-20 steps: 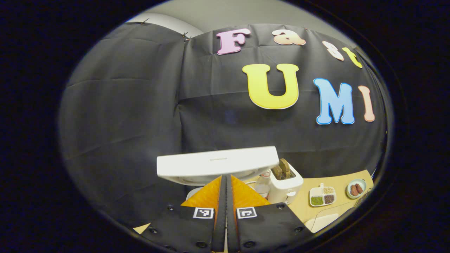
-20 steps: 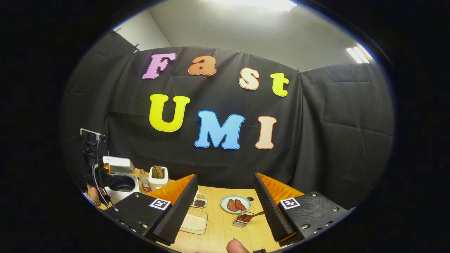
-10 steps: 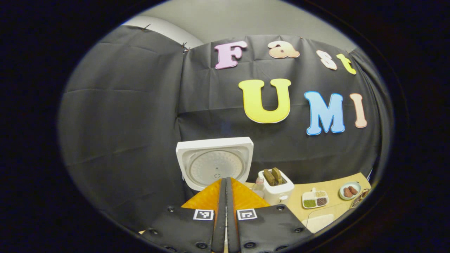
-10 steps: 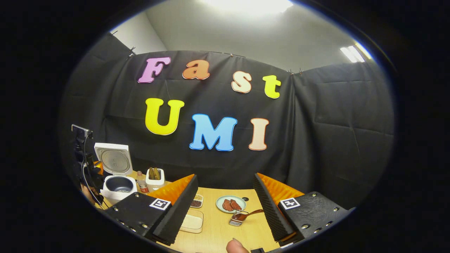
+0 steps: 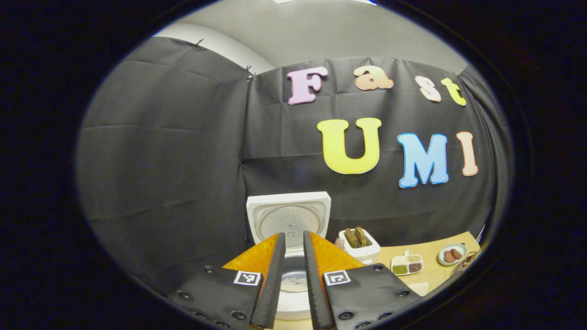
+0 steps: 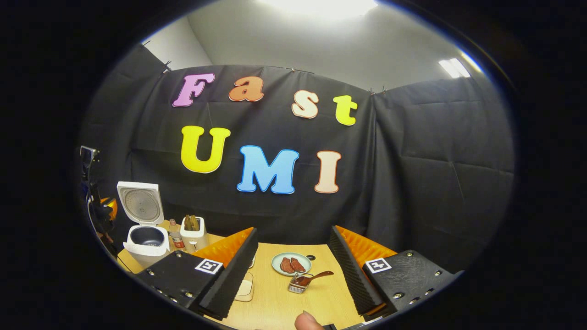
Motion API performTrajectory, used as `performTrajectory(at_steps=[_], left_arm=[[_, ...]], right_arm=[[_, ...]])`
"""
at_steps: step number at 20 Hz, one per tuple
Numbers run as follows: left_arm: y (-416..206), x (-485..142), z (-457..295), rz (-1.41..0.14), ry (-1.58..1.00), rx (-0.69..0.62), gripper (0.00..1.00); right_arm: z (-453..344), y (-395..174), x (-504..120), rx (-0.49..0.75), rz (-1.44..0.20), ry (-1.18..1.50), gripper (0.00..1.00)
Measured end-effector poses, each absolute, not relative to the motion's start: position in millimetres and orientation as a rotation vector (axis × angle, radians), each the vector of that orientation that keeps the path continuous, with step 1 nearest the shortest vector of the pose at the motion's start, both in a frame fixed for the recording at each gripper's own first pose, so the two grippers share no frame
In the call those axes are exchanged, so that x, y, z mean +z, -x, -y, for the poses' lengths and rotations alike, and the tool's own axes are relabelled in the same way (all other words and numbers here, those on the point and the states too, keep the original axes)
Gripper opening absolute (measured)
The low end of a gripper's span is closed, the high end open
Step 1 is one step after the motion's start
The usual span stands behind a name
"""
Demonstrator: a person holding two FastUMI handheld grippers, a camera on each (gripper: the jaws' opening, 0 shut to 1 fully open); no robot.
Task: Close the left gripper, press the button to open the rice cooker; take a wooden spoon from the chopstick holder with the right hand, scoop a spoonful of rice and pour it into the rice cooker, then put the wooden spoon back into the chopstick holder.
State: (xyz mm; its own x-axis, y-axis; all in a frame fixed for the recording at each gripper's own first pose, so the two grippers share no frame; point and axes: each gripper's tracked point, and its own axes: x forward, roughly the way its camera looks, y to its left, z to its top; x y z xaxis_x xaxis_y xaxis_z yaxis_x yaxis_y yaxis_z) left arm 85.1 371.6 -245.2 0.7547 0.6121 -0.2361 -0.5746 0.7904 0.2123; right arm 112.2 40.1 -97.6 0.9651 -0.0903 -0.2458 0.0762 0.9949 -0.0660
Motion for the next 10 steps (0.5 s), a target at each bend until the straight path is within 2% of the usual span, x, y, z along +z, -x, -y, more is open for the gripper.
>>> performTrajectory(at_steps=[10], left_arm=[[-54.5,-182.1,-298.2,-0.257,-0.223,0.695,0.79]], right_arm=[[31.3,-172.5,-179.0,-0.029,-0.307,-0.012,0.97]])
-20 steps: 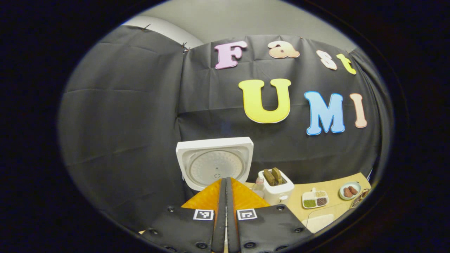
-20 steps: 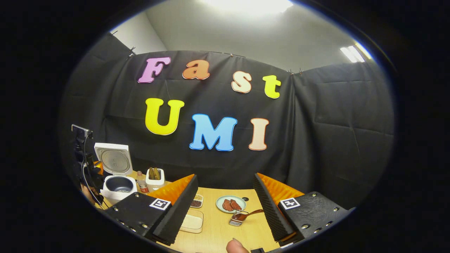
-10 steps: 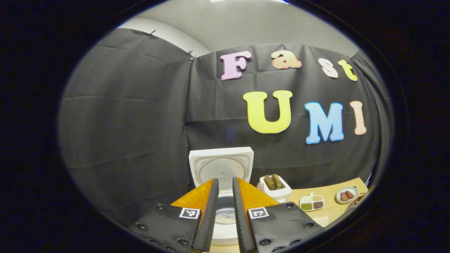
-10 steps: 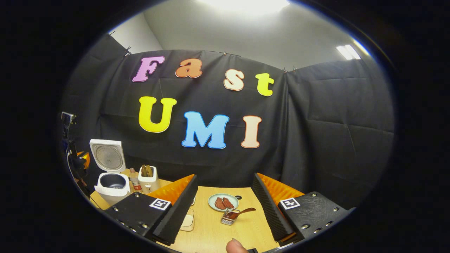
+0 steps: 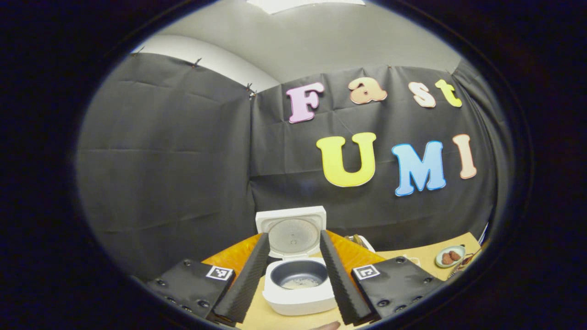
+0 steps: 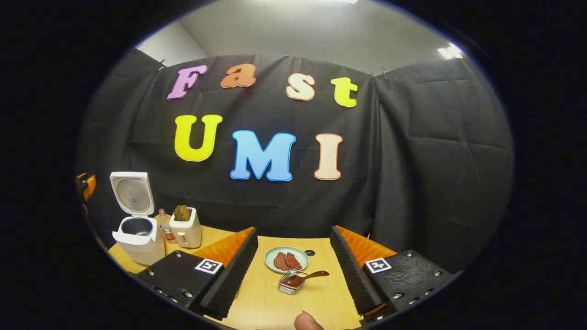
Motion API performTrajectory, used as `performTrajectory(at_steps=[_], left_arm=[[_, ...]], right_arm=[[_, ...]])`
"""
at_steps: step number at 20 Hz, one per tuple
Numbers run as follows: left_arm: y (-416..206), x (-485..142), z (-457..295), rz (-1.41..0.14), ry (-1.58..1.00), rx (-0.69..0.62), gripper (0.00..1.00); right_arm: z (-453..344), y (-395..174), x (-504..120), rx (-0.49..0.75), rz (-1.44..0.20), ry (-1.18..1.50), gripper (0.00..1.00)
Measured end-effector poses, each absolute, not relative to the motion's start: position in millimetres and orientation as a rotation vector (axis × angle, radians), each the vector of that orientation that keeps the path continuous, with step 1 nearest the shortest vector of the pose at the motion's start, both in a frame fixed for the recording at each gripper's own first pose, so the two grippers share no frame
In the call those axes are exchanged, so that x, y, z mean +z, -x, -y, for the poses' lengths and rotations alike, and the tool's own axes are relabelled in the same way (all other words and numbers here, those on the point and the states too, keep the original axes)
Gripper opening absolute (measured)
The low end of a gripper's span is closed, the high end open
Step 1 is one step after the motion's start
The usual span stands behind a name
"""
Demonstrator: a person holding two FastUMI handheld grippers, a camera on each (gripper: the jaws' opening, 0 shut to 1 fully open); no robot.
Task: Close the left gripper, press the button to open the rice cooker; take a wooden spoon from the chopstick holder with the right hand, scoop a spoonful of rice and pour it into the rice cooker, then put the wooden spoon back into the chopstick holder.
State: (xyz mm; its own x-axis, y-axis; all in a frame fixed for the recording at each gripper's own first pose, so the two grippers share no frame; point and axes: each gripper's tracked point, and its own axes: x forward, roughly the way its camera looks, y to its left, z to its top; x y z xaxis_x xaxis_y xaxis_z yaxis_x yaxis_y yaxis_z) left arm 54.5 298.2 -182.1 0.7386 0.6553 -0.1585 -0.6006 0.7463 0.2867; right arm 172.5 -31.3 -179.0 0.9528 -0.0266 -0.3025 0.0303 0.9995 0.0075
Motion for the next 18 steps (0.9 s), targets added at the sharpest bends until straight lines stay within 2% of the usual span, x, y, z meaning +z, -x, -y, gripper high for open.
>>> performTrajectory(at_steps=[3,4,12,18], left_arm=[[-47.5,-173.0,-268.7,-0.280,-0.250,0.703,0.87],[-44.0,-168.4,-260.0,-0.285,-0.259,0.711,0.85],[-17.9,-162.8,-212.8,-0.372,-0.322,0.744,0.89],[-17.9,-171.9,-176.4,-0.444,-0.359,0.707,0.92]], right_arm=[[51.7,-193.8,-215.0,-0.011,-0.329,-0.047,0.97],[57.6,-200.6,-230.4,-0.007,-0.345,-0.068,0.97],[92.3,-240.1,-350.5,-0.021,-0.456,-0.182,0.98],[109.5,-253.2,-429.6,-0.058,-0.562,-0.269,0.98]])
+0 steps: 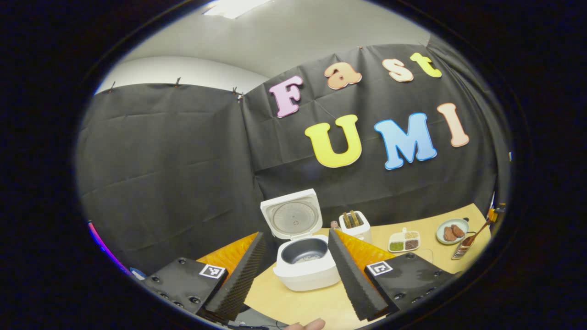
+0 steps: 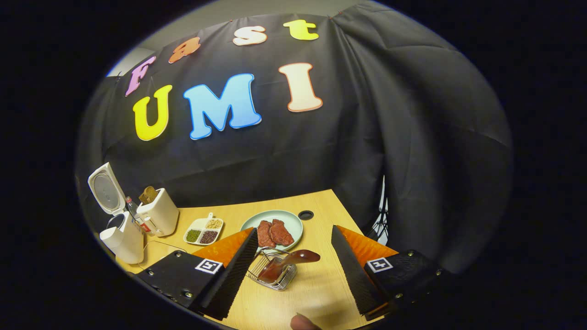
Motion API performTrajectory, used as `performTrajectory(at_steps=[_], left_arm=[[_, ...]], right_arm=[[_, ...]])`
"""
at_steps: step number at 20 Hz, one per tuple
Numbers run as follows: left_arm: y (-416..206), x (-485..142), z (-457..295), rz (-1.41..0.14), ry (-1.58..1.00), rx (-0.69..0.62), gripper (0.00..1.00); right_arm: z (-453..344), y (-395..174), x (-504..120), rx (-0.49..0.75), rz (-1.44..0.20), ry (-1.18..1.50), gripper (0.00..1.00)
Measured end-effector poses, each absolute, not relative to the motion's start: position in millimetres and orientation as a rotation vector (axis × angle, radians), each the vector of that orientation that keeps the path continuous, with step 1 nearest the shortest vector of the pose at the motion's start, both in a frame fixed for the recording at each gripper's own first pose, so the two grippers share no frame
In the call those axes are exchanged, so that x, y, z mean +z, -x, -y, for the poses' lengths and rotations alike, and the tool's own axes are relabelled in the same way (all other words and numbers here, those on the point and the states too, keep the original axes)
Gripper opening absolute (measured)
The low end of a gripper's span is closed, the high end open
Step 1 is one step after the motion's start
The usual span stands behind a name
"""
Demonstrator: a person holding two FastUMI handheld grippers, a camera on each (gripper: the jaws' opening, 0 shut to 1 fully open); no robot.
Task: Close the left gripper, press the button to open the rice cooker; take a wooden spoon from the chopstick holder with the right hand, scoop a spoonful of rice and pour it into the rice cooker, then put the wooden spoon back into the chopstick holder.
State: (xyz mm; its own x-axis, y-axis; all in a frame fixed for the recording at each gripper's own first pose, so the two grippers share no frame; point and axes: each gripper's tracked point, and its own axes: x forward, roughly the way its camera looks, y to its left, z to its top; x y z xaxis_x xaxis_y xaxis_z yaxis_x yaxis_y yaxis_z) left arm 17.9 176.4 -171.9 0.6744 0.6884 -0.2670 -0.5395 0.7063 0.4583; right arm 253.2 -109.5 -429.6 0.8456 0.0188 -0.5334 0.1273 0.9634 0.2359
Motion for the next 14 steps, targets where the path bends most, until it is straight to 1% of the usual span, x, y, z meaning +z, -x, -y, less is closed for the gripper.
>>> performTrajectory(at_steps=[1,2,4,5,7,8,10,12,13,14], left_arm=[[-18.7,-171.4,-171.4,-0.450,-0.361,0.700,0.99],[-18.2,-173.2,-164.5,-0.462,-0.359,0.689,0.92],[-14.4,-184.0,-155.8,-0.493,-0.347,0.678,0.97],[-13.2,-188.4,-152.1,-0.503,-0.334,0.675,1.00],[-8.3,-195.6,-145.1,-0.527,-0.307,0.671,1.00],[-5.7,-198.1,-143.2,-0.535,-0.298,0.666,0.96],[-4.9,-197.7,-138.6,-0.538,-0.302,0.658,0.92],[-5.6,-197.5,-135.7,-0.537,-0.313,0.649,0.99],[-4.6,-196.7,-134.9,-0.537,-0.317,0.648,0.99],[-3.7,-199.7,-132.6,-0.541,-0.319,0.650,0.98]], right_arm=[[109.0,-254.5,-440.4,-0.063,-0.577,-0.281,0.98],[108.3,-256.7,-451.9,-0.066,-0.591,-0.294,0.96],[99.8,-260.5,-469.7,-0.054,-0.622,-0.328,0.95],[95.0,-263.2,-477.7,-0.050,-0.637,-0.357,0.91],[84.4,-267.9,-490.4,-0.032,-0.660,-0.413,0.85],[79.4,-268.9,-495.3,-0.026,-0.671,-0.437,0.84],[70.8,-275.2,-503.9,-0.013,-0.684,-0.473,0.84],[75.5,-281.3,-510.2,-0.066,-0.692,-0.485,0.59],[74.9,-285.2,-508.8,-0.075,-0.694,-0.510,0.33],[71.4,-286.5,-507.4,-0.069,-0.696,-0.543,0.33]])
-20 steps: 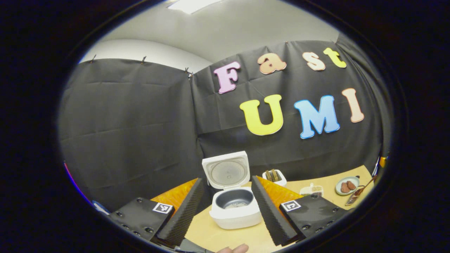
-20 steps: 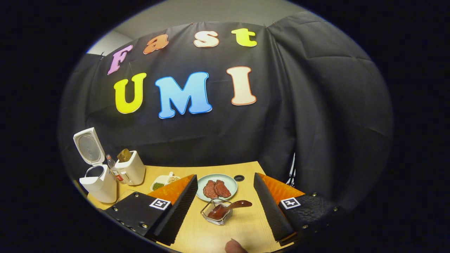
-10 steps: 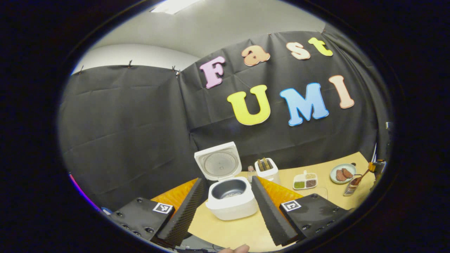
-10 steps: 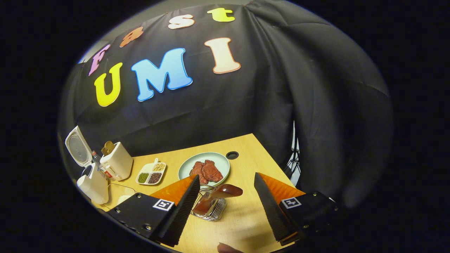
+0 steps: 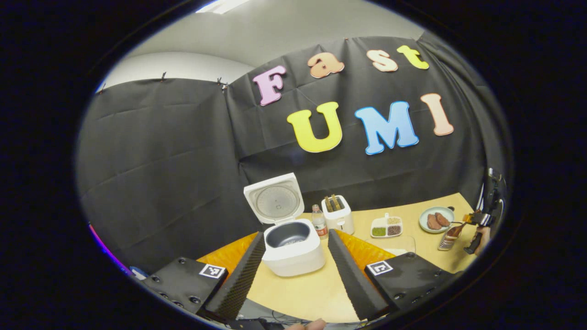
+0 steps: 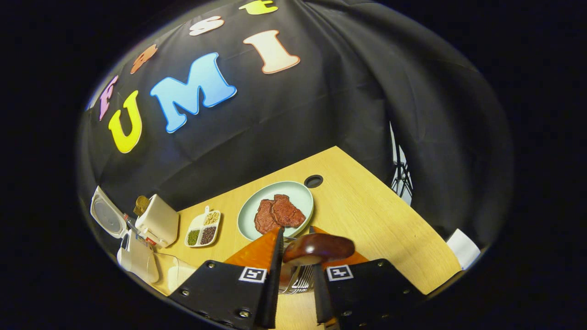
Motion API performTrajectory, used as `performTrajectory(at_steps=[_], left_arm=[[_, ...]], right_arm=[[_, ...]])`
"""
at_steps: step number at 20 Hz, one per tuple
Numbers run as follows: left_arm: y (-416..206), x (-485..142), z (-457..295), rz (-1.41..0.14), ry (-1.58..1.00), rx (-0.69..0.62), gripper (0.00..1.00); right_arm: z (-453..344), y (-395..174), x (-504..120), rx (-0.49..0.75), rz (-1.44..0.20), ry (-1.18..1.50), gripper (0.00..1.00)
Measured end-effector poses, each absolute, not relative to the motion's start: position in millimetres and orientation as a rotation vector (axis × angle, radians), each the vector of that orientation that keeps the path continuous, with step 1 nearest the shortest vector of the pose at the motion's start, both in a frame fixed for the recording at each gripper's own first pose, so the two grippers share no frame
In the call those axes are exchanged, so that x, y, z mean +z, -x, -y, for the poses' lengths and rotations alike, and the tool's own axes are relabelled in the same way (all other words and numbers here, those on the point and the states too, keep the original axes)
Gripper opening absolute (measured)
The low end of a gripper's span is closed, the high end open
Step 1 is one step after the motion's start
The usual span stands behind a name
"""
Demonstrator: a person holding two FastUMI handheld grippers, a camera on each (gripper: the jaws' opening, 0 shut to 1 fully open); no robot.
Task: Close the left gripper, press the button to open the rice cooker; take a wooden spoon from the chopstick holder with the right hand, scoop a spoonful of rice and pour it into the rice cooker, then put the wooden spoon back into the chopstick holder.
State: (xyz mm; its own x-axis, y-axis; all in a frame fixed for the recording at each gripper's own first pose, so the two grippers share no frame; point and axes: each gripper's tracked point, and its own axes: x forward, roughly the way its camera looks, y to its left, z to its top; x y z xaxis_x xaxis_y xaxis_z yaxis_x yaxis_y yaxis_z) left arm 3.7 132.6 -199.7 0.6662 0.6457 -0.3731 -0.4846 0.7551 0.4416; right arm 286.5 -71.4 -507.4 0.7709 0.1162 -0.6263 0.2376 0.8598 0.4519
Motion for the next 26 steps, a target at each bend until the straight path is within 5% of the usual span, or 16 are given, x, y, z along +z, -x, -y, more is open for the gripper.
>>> performTrajectory(at_steps=[2,3,16,26], left_arm=[[0.5,-199.6,-135.0,-0.544,-0.307,0.664,0.98],[2.6,-198.8,-137.5,-0.542,-0.299,0.673,0.99],[43.5,-179.5,-181.6,-0.439,-0.192,0.712,0.92],[109.4,-154.3,-286.5,-0.332,-0.064,0.691,0.99]], right_arm=[[66.9,-286.3,-505.3,-0.066,-0.700,-0.590,0.33],[63.4,-285.7,-501.2,-0.051,-0.701,-0.604,0.23],[33.9,-283.5,-377.2,0.067,-0.601,-0.534,0.23],[-136.3,-243.2,-293.0,0.258,-0.586,-0.427,0.23]])
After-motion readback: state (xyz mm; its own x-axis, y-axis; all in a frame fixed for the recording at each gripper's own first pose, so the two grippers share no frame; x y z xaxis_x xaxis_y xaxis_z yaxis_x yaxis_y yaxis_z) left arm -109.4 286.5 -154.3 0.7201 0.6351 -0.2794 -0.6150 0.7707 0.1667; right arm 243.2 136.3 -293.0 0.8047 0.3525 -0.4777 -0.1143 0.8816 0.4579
